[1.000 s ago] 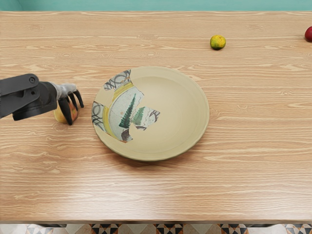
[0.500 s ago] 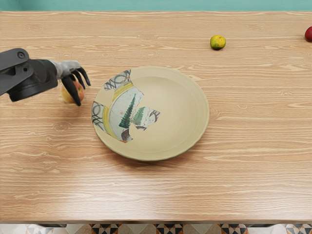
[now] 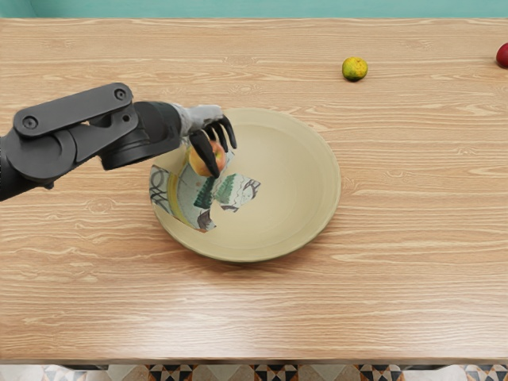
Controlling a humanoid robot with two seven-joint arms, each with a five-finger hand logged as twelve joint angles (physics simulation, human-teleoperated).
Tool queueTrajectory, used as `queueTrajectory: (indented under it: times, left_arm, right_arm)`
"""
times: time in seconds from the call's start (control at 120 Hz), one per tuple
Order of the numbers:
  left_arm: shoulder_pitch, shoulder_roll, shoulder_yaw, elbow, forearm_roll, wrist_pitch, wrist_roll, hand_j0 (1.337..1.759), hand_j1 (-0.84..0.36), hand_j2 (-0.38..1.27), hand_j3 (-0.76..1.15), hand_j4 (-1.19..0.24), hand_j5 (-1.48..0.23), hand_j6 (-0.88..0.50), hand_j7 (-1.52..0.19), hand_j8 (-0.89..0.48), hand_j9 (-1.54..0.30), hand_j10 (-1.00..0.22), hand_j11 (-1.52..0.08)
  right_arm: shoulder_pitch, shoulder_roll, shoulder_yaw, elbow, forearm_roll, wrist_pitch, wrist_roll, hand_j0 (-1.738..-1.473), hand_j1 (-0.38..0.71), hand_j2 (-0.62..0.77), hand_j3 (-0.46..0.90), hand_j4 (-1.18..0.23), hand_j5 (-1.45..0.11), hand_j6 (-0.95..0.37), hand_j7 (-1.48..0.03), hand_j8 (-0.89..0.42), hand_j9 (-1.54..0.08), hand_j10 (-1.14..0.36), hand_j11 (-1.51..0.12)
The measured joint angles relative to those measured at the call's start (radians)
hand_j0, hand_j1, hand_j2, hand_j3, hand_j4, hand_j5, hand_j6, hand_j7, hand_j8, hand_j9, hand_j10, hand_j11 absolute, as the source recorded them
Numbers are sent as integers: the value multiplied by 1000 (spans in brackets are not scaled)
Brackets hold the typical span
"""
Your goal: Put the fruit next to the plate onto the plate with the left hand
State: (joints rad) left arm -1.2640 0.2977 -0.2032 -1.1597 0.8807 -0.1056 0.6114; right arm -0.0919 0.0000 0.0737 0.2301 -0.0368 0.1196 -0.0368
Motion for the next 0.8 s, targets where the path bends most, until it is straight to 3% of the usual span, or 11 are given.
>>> queueTrajectory:
  times: [0.042, 0.233, 0.342, 0.433, 0.475, 0.542, 0.733, 0.8]
  left_arm:
    - [0, 0, 6, 0, 1, 1, 0, 1656, -218, 292, 0, -594, -824, -548, -823, -398, -814, -395, -798]
    - [-31, 14, -25, 0, -21, -51, 0, 1657, 111, 118, 0, -247, -341, -230, -340, -171, -337, -169, -331]
    - [-21, 165, -183, 0, -202, -307, 0, 1658, 204, 71, 0, -151, -207, -140, -206, -106, -204, -105, -201]
    - [-5, 296, -271, 1, -420, -423, 0, 1658, 254, 46, 0, -99, -135, -93, -135, -71, -133, -70, -131]
    - [19, 367, -292, 4, -543, -450, 0, 1658, 271, 38, 0, -81, -111, -76, -110, -58, -109, -57, -107]
    - [93, 383, -313, 6, -687, -477, 0, 1658, 293, 27, 0, -59, -80, -55, -80, -42, -79, -41, -78]
    - [251, 540, -332, 14, -906, -501, 0, 1658, 327, 11, 0, -23, -32, -22, -31, -17, -31, -16, -31]
    - [308, 564, -334, 50, -999, -503, -1, 1658, 333, 8, 0, -17, -23, -16, -23, -12, -22, -12, -22]
  right_arm:
    - [0, 0, 0, 0, 0, 0, 0, -1658, -331, -3, 0, -15, -19, -15, -20, -15, -20, -15, -20]
    - [0, 0, 0, 0, 0, 0, 0, -1658, -331, -3, 0, -15, -19, -15, -20, -15, -20, -15, -20]
    - [0, 0, 0, 0, 0, 0, 0, -1658, -331, -3, 0, -15, -20, -15, -20, -15, -20, -15, -20]
    - [0, 0, 0, 0, 0, 0, 0, -1658, -331, -3, 0, -15, -20, -15, -20, -15, -20, -15, -20]
    - [0, 0, 0, 0, 0, 0, 0, -1658, -331, -3, 0, -15, -20, -15, -20, -15, -20, -15, -20]
    - [0, 0, 0, 0, 0, 0, 0, -1658, -331, -3, 0, -15, -19, -15, -20, -15, -20, -15, -20]
    - [0, 0, 0, 0, 0, 0, 0, -1658, -331, -3, 0, -15, -20, -15, -20, -15, -20, -15, -20]
    - [1, 0, 0, 0, 0, 0, 0, -1658, -331, -3, 0, -15, -20, -15, -20, -15, -20, -15, -20]
